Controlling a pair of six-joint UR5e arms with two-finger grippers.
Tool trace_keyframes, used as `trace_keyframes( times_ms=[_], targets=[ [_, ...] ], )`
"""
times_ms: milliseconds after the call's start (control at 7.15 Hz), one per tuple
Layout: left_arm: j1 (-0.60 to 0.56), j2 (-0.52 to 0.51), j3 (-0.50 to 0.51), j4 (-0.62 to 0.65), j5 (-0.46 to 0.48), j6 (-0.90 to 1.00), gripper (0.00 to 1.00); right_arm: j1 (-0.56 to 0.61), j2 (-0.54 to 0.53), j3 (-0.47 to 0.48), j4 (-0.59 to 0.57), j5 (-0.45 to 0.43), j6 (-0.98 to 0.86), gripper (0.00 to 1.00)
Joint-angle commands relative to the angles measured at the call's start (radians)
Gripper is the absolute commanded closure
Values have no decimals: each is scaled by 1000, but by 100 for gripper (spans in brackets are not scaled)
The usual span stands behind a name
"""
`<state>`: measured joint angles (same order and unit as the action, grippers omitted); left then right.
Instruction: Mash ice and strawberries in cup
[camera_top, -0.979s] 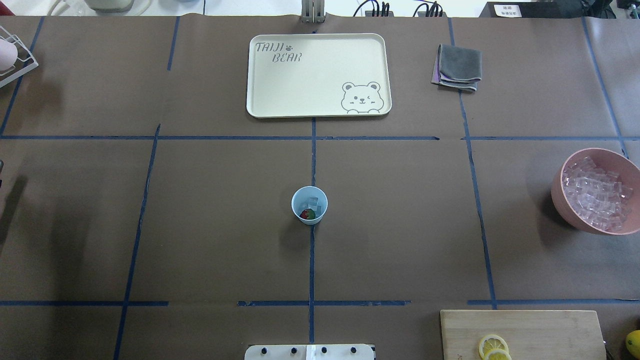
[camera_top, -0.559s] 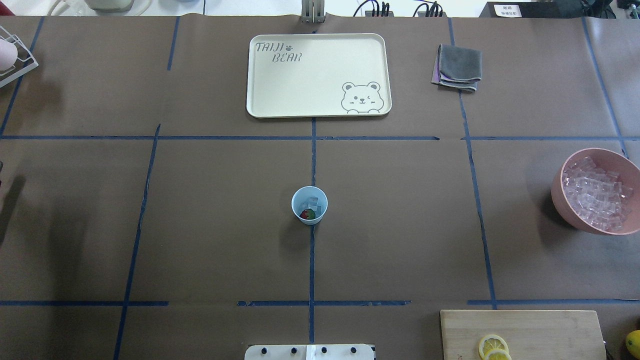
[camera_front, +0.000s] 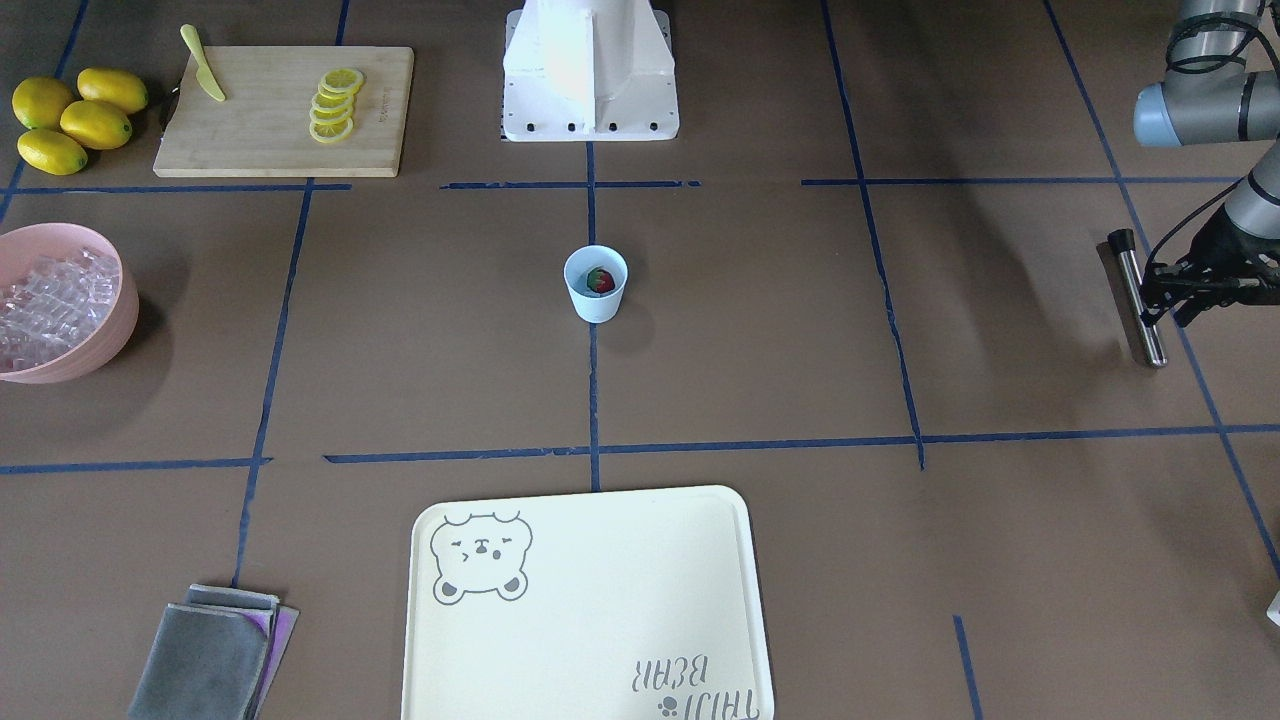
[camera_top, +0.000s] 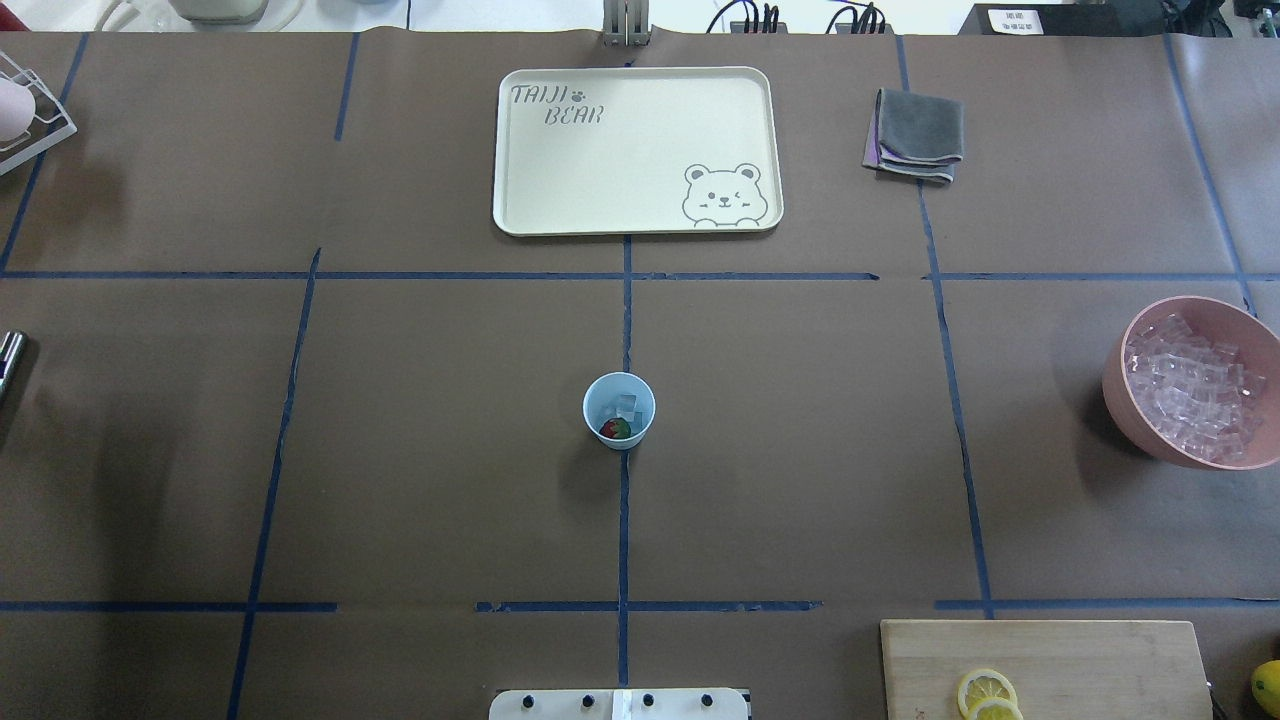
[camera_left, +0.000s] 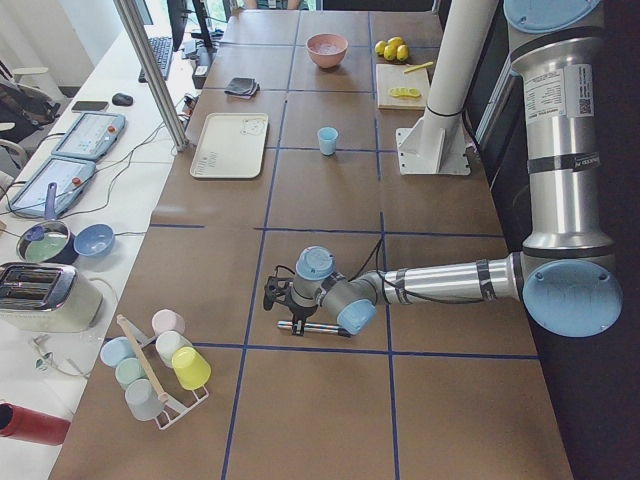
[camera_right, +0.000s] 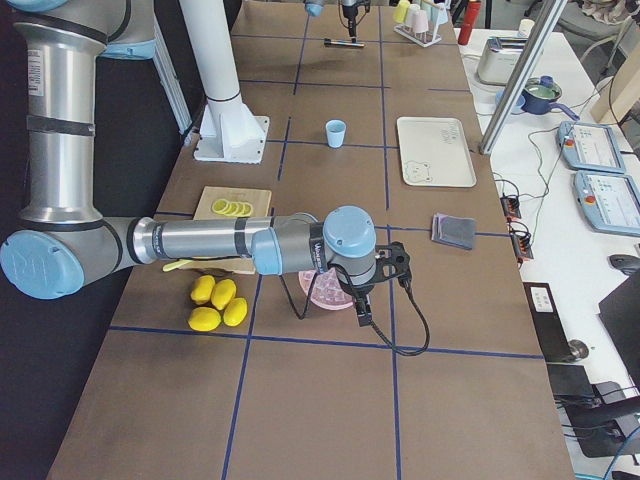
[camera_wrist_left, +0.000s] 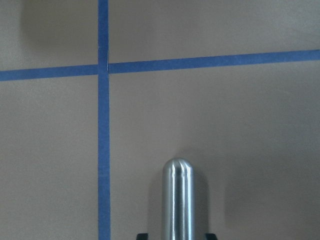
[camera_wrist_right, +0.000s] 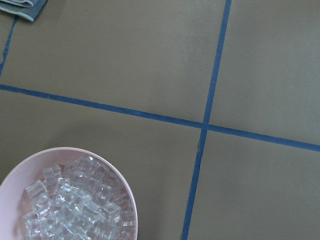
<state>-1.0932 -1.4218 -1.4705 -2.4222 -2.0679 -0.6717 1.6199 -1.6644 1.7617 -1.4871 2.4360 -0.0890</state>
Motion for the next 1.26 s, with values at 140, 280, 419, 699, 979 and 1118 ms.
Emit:
trace_keyframes(
  times_ms=[140, 280, 419, 699, 979, 1118],
  targets=[
    [-1, 1, -1, -1, 37, 3, 0, 0, 0, 1, 1, 2, 2, 1],
    [-1, -2, -5, 5, 29, 4, 0, 0, 0, 1, 1, 2, 0, 1],
    [-1, -6, -7, 9, 23, 12, 0, 0, 2, -1, -1, 2, 0, 1],
    [-72, -2, -31, 73, -81, 163, 0, 0, 2, -5, 1, 2, 0, 1],
    [-198, -3, -63, 228, -144, 371, 0, 0, 3, -11, -2, -2, 0, 1],
    [-247, -6, -86, 330, -167, 470, 0, 0, 5, -10, -7, 0, -2, 1]
  ],
)
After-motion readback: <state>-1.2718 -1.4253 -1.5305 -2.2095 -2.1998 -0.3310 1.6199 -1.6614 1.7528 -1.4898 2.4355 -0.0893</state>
